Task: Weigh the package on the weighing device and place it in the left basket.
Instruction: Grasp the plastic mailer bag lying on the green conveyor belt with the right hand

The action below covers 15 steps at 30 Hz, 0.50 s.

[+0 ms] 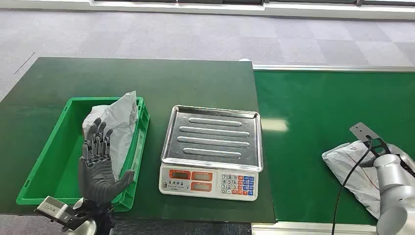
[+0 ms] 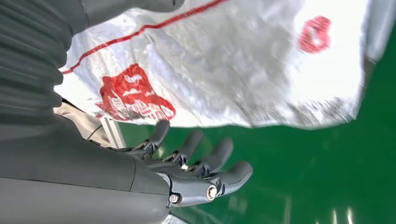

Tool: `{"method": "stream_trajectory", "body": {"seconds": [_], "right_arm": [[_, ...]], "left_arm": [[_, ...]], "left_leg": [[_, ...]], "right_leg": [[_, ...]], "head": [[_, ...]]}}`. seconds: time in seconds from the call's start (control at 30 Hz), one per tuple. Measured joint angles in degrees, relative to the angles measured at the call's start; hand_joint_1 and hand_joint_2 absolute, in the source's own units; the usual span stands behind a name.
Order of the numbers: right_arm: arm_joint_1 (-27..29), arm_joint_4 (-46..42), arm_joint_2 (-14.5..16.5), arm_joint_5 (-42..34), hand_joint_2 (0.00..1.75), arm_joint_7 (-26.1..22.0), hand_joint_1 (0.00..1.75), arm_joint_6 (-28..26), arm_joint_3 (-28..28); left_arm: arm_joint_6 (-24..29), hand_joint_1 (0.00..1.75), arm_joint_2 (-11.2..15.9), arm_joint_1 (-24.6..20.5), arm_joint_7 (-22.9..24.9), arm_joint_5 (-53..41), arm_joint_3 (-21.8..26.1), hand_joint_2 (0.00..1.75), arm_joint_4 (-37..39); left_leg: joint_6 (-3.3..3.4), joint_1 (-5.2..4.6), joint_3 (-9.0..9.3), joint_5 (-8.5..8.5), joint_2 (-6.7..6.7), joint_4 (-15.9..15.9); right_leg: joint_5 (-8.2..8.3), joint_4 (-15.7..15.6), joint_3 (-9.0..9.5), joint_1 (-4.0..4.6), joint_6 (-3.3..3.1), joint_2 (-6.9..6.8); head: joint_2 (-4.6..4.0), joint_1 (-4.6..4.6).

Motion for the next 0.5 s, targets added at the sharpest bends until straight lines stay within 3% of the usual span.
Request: {"method": "stream_trajectory", "body": {"seconds": [0.3,0.43,0.5], "right_arm": [[2.38,1.33,-1.22,-0.09,1.75,-0.24,0.00,9.99,0.17],[3.40,1.69,-1.52,-0.27,1.75,-0.27,1.75,12.00,0.17],[3.66,1.84,-1.57,-0.36,1.75,-0.25,1.75,12.35,0.17]], "left_arm": [[-0.11,0.00,-0.01,-0.22,-0.03,0.06,0.00,1.75,0.84],[-0.38,0.00,-0.01,-0.38,-0.01,0.07,0.00,1.75,0.94],[-0.53,0.00,-0.01,-0.53,-0.01,0.07,0.00,1.75,1.08]], "left_leg": [[0.00,0.00,-0.02,0.00,0.00,-0.01],[0.00,0.00,-0.01,0.00,0.00,0.00],[0.00,0.00,-0.01,0.00,0.00,0.00]], "right_leg": [[-0.01,0.00,-0.02,0.00,0.00,0.00],[-0.01,0.00,-0.01,0.00,0.00,0.00],[0.00,0.00,0.00,0.00,0.00,0.00]], "head": [[0.00,0.00],[0.00,0.00],[0.00,0.00]]}}
